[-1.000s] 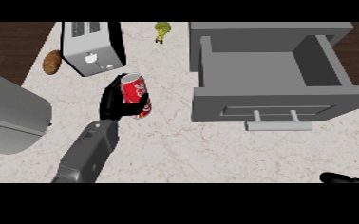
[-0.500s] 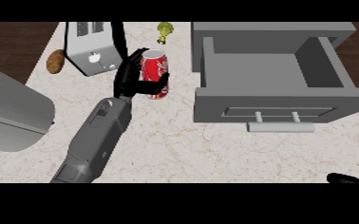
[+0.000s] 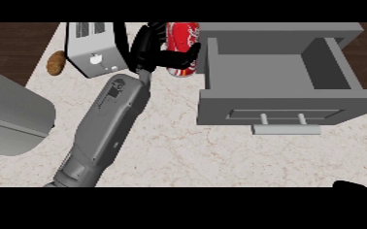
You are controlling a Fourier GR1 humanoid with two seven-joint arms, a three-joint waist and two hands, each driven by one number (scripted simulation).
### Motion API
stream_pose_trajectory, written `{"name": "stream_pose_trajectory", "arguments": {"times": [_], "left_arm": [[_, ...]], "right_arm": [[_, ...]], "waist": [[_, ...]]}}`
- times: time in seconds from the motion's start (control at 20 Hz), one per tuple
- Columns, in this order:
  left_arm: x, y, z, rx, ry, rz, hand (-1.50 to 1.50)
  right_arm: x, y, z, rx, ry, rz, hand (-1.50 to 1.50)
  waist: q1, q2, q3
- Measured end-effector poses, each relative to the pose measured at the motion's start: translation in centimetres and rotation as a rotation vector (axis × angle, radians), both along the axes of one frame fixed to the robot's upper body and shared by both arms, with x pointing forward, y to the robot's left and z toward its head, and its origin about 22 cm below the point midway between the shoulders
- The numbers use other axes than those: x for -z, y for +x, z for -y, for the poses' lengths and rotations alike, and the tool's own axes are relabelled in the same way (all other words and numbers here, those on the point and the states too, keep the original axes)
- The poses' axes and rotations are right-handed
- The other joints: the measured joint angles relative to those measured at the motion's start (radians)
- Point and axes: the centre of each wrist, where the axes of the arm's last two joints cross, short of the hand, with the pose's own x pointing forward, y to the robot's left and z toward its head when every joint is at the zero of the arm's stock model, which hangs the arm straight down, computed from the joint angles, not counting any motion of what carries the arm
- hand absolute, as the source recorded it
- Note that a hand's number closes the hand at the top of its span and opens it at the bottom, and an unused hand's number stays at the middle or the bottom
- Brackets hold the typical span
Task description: Pick up the can, place it into the drawer and close the drawer
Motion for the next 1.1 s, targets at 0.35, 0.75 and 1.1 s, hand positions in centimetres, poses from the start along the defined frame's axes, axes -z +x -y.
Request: {"name": "stream_pose_trajectory", "arguments": {"times": [0.35,0.75,1.1], "left_arm": [[-7.2,0.8,3.6,0.013,0.038,0.031,1.5],[-12.1,1.3,7.9,0.021,0.088,0.02,1.5],[-14.6,2.1,10.4,0.011,0.133,0.003,1.5]], "right_arm": [[0.1,0.7,0.9,0.001,-0.001,0.006,-1.5],[0.0,1.3,0.5,-0.01,0.001,0.013,-1.5],[-0.5,1.2,0.4,-0.023,0.004,0.022,-1.5]], "waist": [[-0.01,0.004,0.0],[-0.025,0.008,0.0],[-0.046,0.013,0.001]]}}
